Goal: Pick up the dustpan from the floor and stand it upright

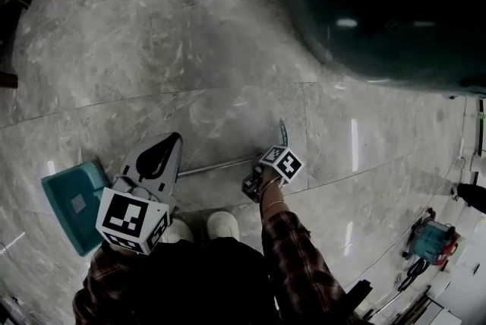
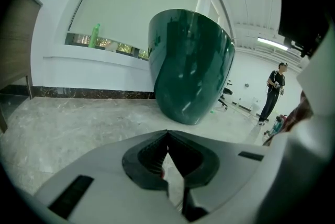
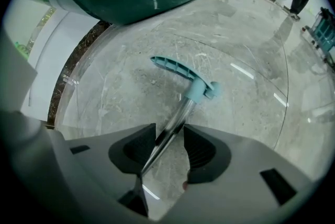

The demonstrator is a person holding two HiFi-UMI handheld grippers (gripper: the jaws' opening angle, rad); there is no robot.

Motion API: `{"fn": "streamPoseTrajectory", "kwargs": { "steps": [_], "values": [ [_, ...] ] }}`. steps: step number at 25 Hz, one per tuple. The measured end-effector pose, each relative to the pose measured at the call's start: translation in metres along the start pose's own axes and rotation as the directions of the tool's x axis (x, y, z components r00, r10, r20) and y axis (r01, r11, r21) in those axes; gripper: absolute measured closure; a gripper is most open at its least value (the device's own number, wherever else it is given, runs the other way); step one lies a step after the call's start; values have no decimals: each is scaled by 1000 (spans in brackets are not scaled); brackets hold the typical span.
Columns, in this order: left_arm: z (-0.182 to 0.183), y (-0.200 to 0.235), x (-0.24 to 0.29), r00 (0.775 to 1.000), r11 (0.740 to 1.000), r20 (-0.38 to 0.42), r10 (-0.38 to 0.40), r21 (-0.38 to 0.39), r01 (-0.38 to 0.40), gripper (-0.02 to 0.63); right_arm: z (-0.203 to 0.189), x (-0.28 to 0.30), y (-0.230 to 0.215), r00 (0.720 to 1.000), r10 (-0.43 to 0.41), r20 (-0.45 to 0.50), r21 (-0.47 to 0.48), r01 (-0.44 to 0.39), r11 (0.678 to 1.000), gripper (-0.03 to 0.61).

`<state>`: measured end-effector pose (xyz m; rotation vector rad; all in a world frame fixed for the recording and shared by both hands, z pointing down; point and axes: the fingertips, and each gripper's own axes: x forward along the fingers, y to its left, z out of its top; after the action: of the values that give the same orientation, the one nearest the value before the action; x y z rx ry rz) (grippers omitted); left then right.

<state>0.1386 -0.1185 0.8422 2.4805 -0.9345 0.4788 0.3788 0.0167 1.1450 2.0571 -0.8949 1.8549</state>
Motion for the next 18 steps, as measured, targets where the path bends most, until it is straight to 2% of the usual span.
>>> {"fn": "streamPoseTrajectory", "kwargs": {
  "steps": [3, 6, 10, 18],
  "values": [
    [-2, -1, 3, 1000, 1000, -10, -5, 2, 5, 603, -1, 0, -2, 1000, 0, -17, 10, 0, 1000, 416],
    [-4, -2, 6, 1000, 1000, -21, -7, 10, 7, 603, 1, 0, -3, 1000, 14, -13, 66, -13, 998, 424],
    [-4, -2, 6, 1000, 1000, -27, -3, 19, 3, 603, 4, -4, 4, 998, 59, 30, 136, -62, 989, 448],
    [13, -6, -13, 1000, 1000, -21, 21, -3, -21, 603, 20, -46, 29, 988, 95, 119, 160, -114, 981, 462]
  ]
}}
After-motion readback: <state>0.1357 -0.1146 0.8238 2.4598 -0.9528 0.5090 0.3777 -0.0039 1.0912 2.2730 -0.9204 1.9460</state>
